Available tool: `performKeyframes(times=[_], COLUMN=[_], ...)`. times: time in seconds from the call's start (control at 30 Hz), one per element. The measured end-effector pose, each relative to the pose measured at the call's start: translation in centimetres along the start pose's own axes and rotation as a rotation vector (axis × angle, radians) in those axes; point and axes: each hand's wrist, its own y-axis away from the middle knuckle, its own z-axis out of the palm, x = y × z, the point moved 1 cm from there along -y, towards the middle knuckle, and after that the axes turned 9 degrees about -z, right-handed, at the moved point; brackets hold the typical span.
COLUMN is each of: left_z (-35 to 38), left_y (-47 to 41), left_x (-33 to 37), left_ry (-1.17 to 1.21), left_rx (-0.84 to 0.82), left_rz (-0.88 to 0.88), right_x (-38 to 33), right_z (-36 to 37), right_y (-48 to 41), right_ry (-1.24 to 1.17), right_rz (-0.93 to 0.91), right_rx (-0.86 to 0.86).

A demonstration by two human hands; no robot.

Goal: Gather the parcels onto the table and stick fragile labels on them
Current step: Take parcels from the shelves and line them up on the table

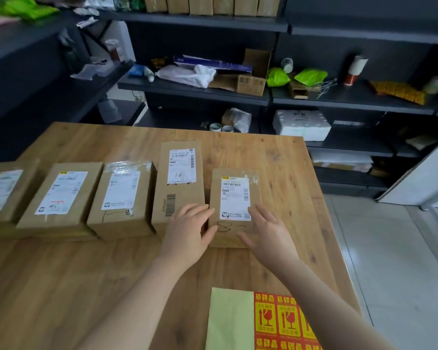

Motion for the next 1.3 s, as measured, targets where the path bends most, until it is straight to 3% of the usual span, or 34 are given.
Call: performKeyframes(times=[0.23,0.43,0.8,0.97,1.3], left_z=[-5.0,-10.2,-20.5,-23.9,-28.2], left_y=[5.4,13.0,34.6,44.5,61.5], left_x=[-2.0,-6.6,-16.0,-19.1,-22.9], left_ry=[-0.023,-0.1,-0.246,-0.317,-0.439], left_rx=[0.192,0.338,0.524,0.636,0.857], left_rz=[-0.012,-0.129,-0.573,-0.777,-1.232], right_x=[-6.0,-14.8,-36.6,-46.0,-63.6], right_z=[-0.7,0.3,4.7,7.2,12.1], right_y=[0.2,1.4,8.9,13.5,21.9], right_ry=[0.01,-0.054,-0.205,-0.295,-0.487], right_rz=[-0.317,-0.588,-1.013,-1.211,-1.587], right_rx=[0.208,0.216,0.089,0.125,-0.087])
